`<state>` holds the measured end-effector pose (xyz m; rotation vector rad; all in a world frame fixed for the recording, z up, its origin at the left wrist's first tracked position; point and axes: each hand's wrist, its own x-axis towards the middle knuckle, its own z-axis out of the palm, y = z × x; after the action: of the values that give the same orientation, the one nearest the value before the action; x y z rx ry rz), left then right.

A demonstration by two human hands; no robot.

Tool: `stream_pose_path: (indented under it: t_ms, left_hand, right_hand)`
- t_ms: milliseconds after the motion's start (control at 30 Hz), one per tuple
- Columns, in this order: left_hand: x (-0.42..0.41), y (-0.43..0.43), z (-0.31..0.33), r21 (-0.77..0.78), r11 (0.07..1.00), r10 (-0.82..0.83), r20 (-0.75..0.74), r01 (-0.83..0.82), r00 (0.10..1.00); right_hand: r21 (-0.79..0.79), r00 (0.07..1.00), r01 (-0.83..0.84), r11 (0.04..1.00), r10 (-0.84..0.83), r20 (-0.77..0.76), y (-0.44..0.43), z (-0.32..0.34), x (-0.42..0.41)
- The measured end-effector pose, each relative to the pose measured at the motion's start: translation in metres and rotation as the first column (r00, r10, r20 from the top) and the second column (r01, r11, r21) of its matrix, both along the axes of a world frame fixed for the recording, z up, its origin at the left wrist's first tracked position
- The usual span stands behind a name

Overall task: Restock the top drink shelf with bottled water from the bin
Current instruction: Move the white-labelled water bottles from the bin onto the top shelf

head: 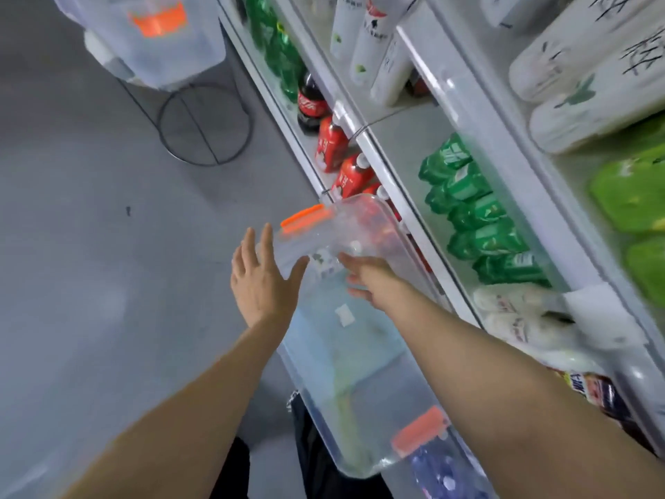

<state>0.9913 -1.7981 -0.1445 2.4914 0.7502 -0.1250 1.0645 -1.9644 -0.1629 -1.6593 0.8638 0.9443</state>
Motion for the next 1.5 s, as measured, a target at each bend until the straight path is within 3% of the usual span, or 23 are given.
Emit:
stream_pose_path:
  t_ms: [167, 533, 667, 833, 1167, 1333, 1500]
  left_hand:
    - [-0.014, -0.016, -0.011, 0.089, 0.994, 0.059, 0.042, -0.063, 0.997]
    - [-0.013, -0.018, -0.020, 0.135, 0.988, 0.072, 0.048, -0.078, 0.996]
    - [-0.014, -0.018, -0.020, 0.139, 0.988, 0.070, 0.044, -0.075, 0.997]
    - [-0.014, -0.018, -0.020, 0.125, 0.990, 0.066, 0.032, -0.070, 0.997]
    - [-0.013, -0.020, -0.021, 0.143, 0.986, 0.079, 0.036, -0.083, 0.996]
    - [-0.013, -0.020, -0.022, 0.154, 0.984, 0.083, 0.044, -0.089, 0.996]
    - [-0.012, -0.020, -0.022, 0.163, 0.982, 0.092, 0.037, -0.097, 0.995]
  right_hand:
    - [0.043, 0.992, 0.089, 0.995, -0.084, -0.090, 0.006, -0.039, 0.002]
    - [0.105, 0.965, 0.217, 0.970, -0.198, -0.171, 0.015, -0.080, 0.016]
    - [0.038, 0.958, 0.237, 0.971, -0.227, -0.172, 0.018, -0.084, 0.020]
    - [0.096, 0.912, 0.406, 0.909, -0.396, -0.109, 0.009, -0.085, 0.007]
    - [0.089, 0.938, 0.343, 0.935, -0.335, -0.093, -0.003, -0.086, -0.004]
    - [-0.021, 0.951, 0.303, 0.953, -0.303, -0.065, 0.010, -0.090, -0.007]
    - [0.009, 0.944, 0.322, 0.947, -0.321, -0.074, 0.004, -0.097, -0.004]
